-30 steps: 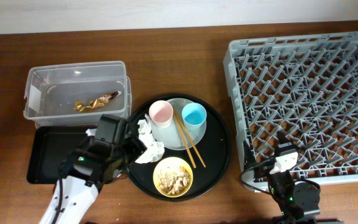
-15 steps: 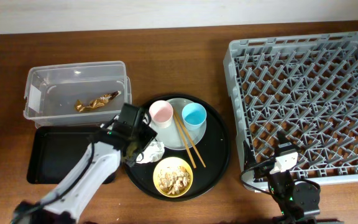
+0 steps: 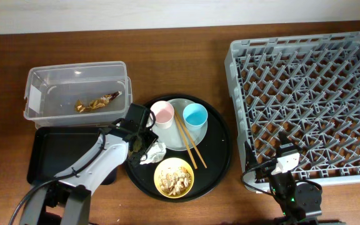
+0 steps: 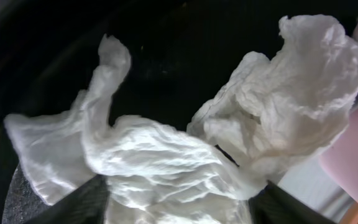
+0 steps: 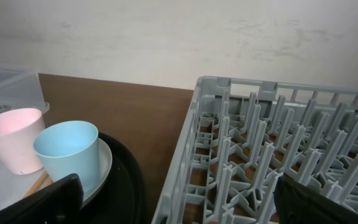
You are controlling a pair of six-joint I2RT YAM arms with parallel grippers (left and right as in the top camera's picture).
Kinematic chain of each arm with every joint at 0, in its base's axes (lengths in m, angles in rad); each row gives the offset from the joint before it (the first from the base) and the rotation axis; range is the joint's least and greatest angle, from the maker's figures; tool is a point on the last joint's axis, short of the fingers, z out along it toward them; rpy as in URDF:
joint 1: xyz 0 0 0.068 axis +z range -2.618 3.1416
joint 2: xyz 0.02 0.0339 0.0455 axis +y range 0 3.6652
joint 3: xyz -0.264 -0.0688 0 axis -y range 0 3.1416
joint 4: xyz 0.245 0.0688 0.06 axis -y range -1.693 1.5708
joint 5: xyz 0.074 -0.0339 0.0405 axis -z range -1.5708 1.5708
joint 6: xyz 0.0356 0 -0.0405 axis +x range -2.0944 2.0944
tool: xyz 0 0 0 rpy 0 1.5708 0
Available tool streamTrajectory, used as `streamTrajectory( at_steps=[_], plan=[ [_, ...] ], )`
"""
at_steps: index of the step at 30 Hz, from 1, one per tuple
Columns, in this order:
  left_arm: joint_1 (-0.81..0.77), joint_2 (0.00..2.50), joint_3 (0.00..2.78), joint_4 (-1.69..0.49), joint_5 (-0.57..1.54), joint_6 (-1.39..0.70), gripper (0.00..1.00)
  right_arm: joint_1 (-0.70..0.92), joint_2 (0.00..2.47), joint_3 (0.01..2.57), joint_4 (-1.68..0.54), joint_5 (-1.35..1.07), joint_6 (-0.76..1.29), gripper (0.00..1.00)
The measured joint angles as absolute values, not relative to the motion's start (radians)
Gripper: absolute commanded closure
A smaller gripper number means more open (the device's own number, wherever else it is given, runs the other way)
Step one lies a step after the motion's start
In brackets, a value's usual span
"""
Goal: Sort waste into correct bins and load items into the dishwasher rack
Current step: 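Grasp the crumpled white tissue on the round tray with the left gripper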
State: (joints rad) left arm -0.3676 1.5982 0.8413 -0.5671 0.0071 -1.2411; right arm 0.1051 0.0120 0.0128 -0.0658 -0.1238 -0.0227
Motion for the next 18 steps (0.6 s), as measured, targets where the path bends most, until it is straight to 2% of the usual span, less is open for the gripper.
streamTrajectory(
  at_steps=[2, 4, 7, 16, 18],
  plan=[
    [-0.368, 1.598, 0.841, -0.567, 0.007, -1.245, 0.60, 0.105, 0.012, 0.013, -0.066, -0.124, -0.024, 0.01],
    [-0.368, 1.598, 0.841, -0.566, 0.005, -1.249, 0.64, 0.105, 0.012, 0.013, -0.066, -0.124, -0.023, 0.01],
    [-0.368, 1.598, 0.841, -0.566, -0.005, -1.245, 0.45, 0.105, 0.012, 0.013, -0.066, -0.124, -0.023, 0.01],
    [-0.368, 1.598, 0.840, -0.566, -0.012, -1.250, 0.44, 0.105, 0.012, 0.013, -0.066, -0.124, -0.023, 0.01],
    [-0.368, 1.598, 0.832, -0.566, -0.012, -1.250, 0.47, 0.105, 0.012, 0.013, -0.066, -0.124, -0.023, 0.01]
  ],
)
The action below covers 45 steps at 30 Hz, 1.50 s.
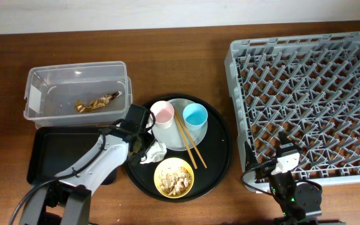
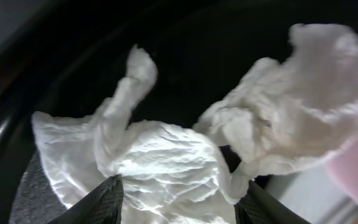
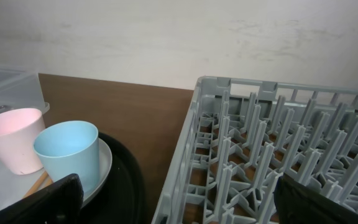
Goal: Sort waste into correct bins and load items into the dishwasher rack
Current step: 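Grasp the crumpled white tissue on the round tray with the left gripper, then drop the tissue into the clear plastic bin with the left gripper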
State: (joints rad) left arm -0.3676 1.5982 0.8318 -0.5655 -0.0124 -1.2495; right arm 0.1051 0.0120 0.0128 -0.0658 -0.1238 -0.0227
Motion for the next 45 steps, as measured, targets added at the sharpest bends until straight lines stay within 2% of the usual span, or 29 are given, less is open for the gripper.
streamTrajectory(
  at_steps=[11, 19, 27, 31, 37, 40, 42, 45],
  plan=[
    [-0.368, 1.598, 0.802, -0.558, -0.016, -1.250, 1.00, 0.105, 0.012, 0.013, -0.066, -0.124, -0.023, 0.01],
    [-0.368, 1.574, 0.801, -0.556, -0.016, -1.200, 1.00, 0.105, 0.012, 0.013, -0.066, -0.124, -0.023, 0.01],
    [-0.368, 1.333, 0.816, -0.602, -0.064, -1.118, 1.00, 0.105, 0.012, 0.013, -0.066, -0.124, -0.023, 0.01],
    [-0.368, 1.315, 0.817, -0.612, -0.094, -1.098, 1.00, 0.105, 0.012, 0.013, -0.066, -0.124, -0.023, 0.01],
    [-0.358, 1.314, 0.896, -0.577, -0.109, -0.904, 0.99, 0.105, 0.012, 0.013, -0.066, -0.124, -0.023, 0.01],
    [-0.301, 1.314, 0.982, -0.571, -0.115, -0.825, 0.99, 0.105, 0.012, 0.013, -0.066, -0.124, -0.023, 0.01],
    [-0.242, 1.310, 1.021, -0.548, -0.120, -0.791, 0.95, 0.105, 0.012, 0.013, -0.066, -0.124, -0.023, 0.01],
    [-0.155, 1.305, 1.030, -0.495, -0.125, -0.762, 0.82, 0.105, 0.012, 0.013, -0.066, -0.124, -0.023, 0.01]
  ],
)
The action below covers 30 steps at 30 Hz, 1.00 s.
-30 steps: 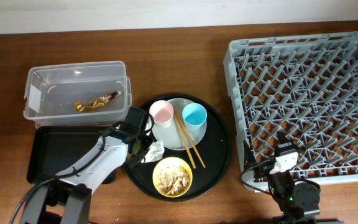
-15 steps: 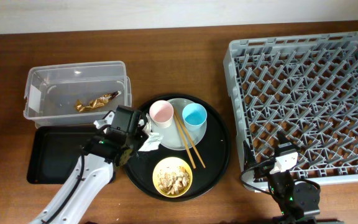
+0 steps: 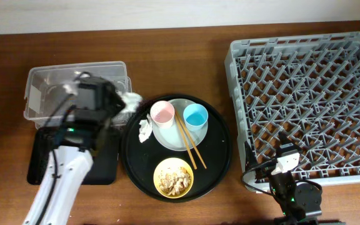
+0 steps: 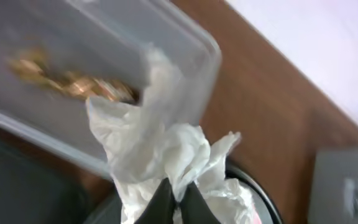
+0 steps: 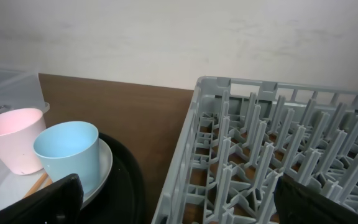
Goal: Sort waste into correct bins and load items into the dishwasher rack
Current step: 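Drop the tissue into the clear plastic bin with the left gripper, then grasp the remaining tissue piece on the round tray with the left gripper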
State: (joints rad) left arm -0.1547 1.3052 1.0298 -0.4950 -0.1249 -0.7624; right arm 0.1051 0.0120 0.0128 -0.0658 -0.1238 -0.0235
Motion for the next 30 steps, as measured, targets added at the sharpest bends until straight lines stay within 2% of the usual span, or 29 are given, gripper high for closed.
streamTrajectory(
  at_steps=[2, 6, 7, 9, 11, 12, 13, 15, 16, 17, 22, 24, 28, 30],
  plan=[
    [-0.080, 1.312, 1.030, -0.463, -0.130, -0.751, 0.67, 0.105, 0.012, 0.013, -0.066, -0.124, -0.023, 0.01],
    [-0.023, 1.389, 1.031, -0.394, -0.133, -0.701, 0.25, 0.105, 0.012, 0.013, -0.066, -0.124, -0.023, 0.01],
    [-0.017, 1.424, 1.031, -0.365, -0.133, -0.682, 0.19, 0.105, 0.012, 0.013, -0.066, -0.124, -0.022, 0.01],
    [-0.014, 1.478, 1.031, -0.318, -0.132, -0.638, 0.23, 0.105, 0.012, 0.013, -0.066, -0.124, -0.023, 0.01],
    [-0.014, 1.511, 1.031, -0.293, -0.131, -0.600, 0.35, 0.105, 0.012, 0.013, -0.066, -0.124, -0.023, 0.01],
    [-0.014, 1.515, 1.031, -0.295, -0.127, -0.589, 0.44, 0.105, 0.012, 0.013, -0.066, -0.124, -0.023, 0.01],
    [-0.014, 1.514, 1.031, -0.299, -0.113, -0.568, 0.60, 0.105, 0.012, 0.013, -0.066, -0.124, -0.023, 0.01],
    [-0.014, 1.503, 1.032, -0.334, -0.071, -0.561, 0.83, 0.105, 0.012, 0.013, -0.066, -0.124, -0.023, 0.01],
    [-0.013, 1.487, 1.034, -0.394, -0.019, -0.554, 0.94, 0.105, 0.012, 0.013, -0.065, -0.124, -0.023, 0.01],
    [-0.014, 1.470, 1.033, -0.439, 0.017, -0.550, 0.97, 0.105, 0.012, 0.013, -0.066, -0.124, -0.023, 0.01],
    [-0.070, 1.388, 1.039, -0.696, 0.126, -0.538, 0.95, 0.105, 0.012, 0.013, -0.066, -0.124, -0.022, 0.01],
    [-0.112, 1.387, 1.035, -0.737, 0.137, -0.538, 0.89, 0.105, 0.012, 0.013, -0.066, -0.124, -0.023, 0.01],
    [-0.216, 1.387, 1.003, -0.741, 0.121, -0.533, 0.69, 0.105, 0.012, 0.013, -0.066, -0.124, -0.023, 0.01],
    [-0.255, 1.387, 0.992, -0.735, 0.080, -0.530, 0.67, 0.105, 0.012, 0.013, -0.066, -0.124, -0.023, 0.01]
  ],
)
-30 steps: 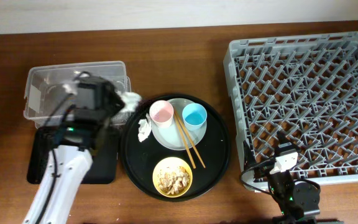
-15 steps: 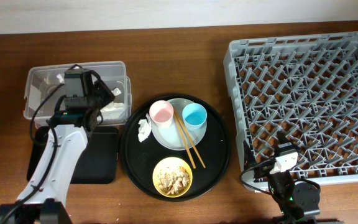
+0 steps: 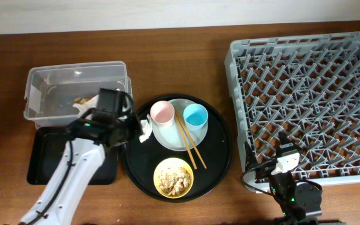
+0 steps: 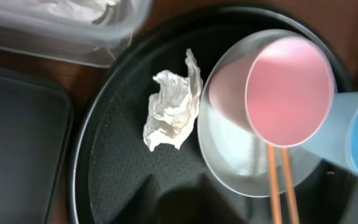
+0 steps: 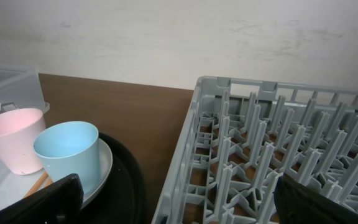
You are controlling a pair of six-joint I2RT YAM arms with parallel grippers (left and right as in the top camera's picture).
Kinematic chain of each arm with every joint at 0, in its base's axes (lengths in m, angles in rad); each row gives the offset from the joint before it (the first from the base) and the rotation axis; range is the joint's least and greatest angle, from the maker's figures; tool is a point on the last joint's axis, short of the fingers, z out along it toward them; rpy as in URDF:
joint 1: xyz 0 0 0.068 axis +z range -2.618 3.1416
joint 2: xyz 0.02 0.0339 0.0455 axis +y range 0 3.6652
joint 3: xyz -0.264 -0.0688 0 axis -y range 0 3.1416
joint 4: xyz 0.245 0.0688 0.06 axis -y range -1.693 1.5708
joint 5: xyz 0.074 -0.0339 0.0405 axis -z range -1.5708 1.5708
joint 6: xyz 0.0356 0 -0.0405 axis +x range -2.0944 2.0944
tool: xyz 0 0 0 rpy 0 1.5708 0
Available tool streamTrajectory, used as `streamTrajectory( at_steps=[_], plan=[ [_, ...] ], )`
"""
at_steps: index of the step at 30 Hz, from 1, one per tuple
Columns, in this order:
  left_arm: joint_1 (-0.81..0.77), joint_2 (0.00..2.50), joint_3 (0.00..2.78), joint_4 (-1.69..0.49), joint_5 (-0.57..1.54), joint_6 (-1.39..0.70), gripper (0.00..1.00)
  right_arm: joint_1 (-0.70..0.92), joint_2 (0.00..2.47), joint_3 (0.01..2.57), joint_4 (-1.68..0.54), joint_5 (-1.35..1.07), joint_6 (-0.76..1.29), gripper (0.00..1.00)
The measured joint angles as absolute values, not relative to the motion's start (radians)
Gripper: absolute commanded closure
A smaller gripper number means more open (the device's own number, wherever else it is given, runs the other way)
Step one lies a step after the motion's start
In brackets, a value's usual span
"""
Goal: Sort waste into correct bins and load items into the dishwasher rack
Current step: 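Grasp the remaining tissue piece on the round tray with the left gripper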
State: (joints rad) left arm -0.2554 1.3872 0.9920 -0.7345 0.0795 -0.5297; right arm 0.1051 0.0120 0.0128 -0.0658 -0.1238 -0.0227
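Note:
A crumpled white napkin point(image 4: 173, 113) lies on the left of the round black tray point(image 4: 104, 162), beside the pink cup point(image 4: 284, 93). My left gripper point(image 4: 174, 182) hangs open just above the tray, near this napkin, holding nothing. Another white napkin point(image 3: 83, 102) lies in the clear bin point(image 3: 36, 84) by a gold wrapper. The blue cup point(image 3: 194, 115), the white plate point(image 3: 175, 140) and the chopsticks point(image 3: 189, 145) sit on the tray, with a yellow bowl point(image 3: 173, 177) of food scraps in front. My right gripper point(image 5: 182, 200) rests open at the near left corner of the grey dishwasher rack point(image 3: 305, 106).
A black rectangular tray point(image 3: 55, 156) lies in front of the clear bin, under my left arm. The rack fills the right side of the brown table.
The napkin my left gripper held by the bin's rim now lies in the bin. The gripper has opened and moved back over the tray's left side. The right arm has not moved.
My left gripper stood open around napkins on the tray, then closer in on them. It then held one napkin up at the clear bin's edge while another piece stayed on the tray. Now that napkin is in the bin and the gripper is open above the remaining piece.

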Motion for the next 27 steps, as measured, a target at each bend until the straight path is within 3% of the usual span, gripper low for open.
streamTrajectory(
  at_steps=[5, 17, 27],
  plan=[
    [-0.331, 1.387, 0.978, -0.698, -0.025, -0.532, 0.56, 0.105, 0.012, 0.013, -0.066, -0.124, -0.022, 0.01],
    [-0.341, 1.423, 0.863, -0.534, -0.062, -0.534, 0.56, 0.105, 0.012, 0.013, -0.066, -0.124, -0.023, 0.01],
    [-0.345, 1.603, 0.860, -0.474, -0.052, -0.534, 0.56, 0.105, 0.012, 0.013, -0.066, -0.124, -0.023, 0.01]
  ],
)
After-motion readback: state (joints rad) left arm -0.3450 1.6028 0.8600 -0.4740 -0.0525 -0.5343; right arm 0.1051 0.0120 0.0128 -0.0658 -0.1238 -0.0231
